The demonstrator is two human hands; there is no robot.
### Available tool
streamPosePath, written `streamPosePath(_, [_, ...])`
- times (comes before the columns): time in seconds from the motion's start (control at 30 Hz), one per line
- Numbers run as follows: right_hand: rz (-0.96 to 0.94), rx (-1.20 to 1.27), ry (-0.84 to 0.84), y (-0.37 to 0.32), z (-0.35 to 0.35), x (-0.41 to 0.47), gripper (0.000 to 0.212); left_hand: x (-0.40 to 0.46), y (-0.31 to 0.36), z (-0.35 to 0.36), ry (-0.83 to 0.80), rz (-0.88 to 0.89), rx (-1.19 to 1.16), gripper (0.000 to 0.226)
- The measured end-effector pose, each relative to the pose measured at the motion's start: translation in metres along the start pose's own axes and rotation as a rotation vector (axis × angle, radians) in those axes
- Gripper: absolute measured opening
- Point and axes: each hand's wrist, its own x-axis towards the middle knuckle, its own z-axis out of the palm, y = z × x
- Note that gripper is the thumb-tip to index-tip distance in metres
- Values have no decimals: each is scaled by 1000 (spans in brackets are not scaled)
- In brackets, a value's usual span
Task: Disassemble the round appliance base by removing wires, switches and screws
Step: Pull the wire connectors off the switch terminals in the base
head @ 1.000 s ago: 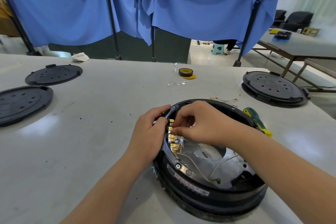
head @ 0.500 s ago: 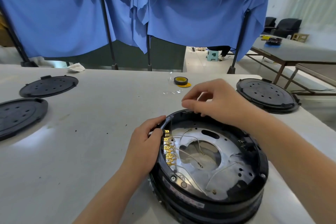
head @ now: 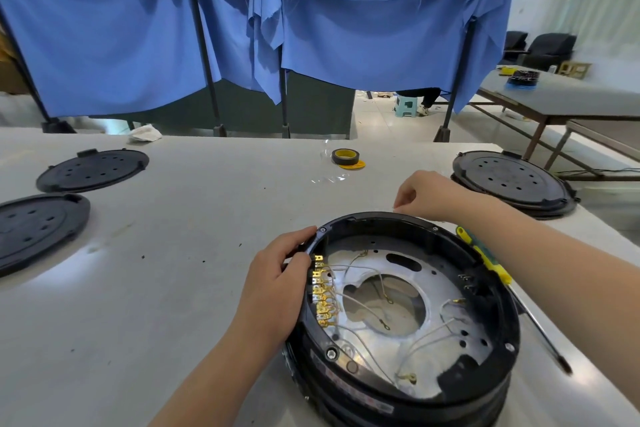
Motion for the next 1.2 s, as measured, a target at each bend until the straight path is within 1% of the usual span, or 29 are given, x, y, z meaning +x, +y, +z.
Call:
streamPosePath(0.13, [62,-70,1,8,9,11,4,0,-1,0,-3,17,7,41])
streamPosePath(0.2, [83,-74,4,11,11,14,11,0,-1,0,-3,24,4,42])
streamPosePath(0.3, [100,-67,21,15,12,16,20,0,-1,0,-1,32,15,42])
streamPosePath(0.4, [98,11,59,15,9,13,24,-1,-1,0,-6,29,7,44])
streamPosePath(0.53, [7,120,196,-2,-2,-1,13,-1,0,0,-5,22,1,45])
streamPosePath(0.63, [-86,193,293,-27,-12,-21,14,-1,-1,0,-1,15,5,42])
streamPosePath(0.73, [-197,261,335,-57,-18,-51,13,0,-1,0,0,-4,0,41])
streamPosePath(0.8, [-275,292,293,-76,-18,-73,9,0,-1,0,3,-6,15,40])
streamPosePath(0.9, [-360,305,103,-98,-12,-102,5,0,-1,0,12,-1,24,40])
streamPosePath(0.97, [-389,314,12,-107,-4,-112,5,0,-1,0,11,0,23,40])
streamPosePath(1.07, [-401,304,-46,-115,14,-118,6,1,0,0,8,4,27,40])
streamPosePath(1.2, [-369,400,-77,-115,26,-117,9,1,0,0,5,5,36,41])
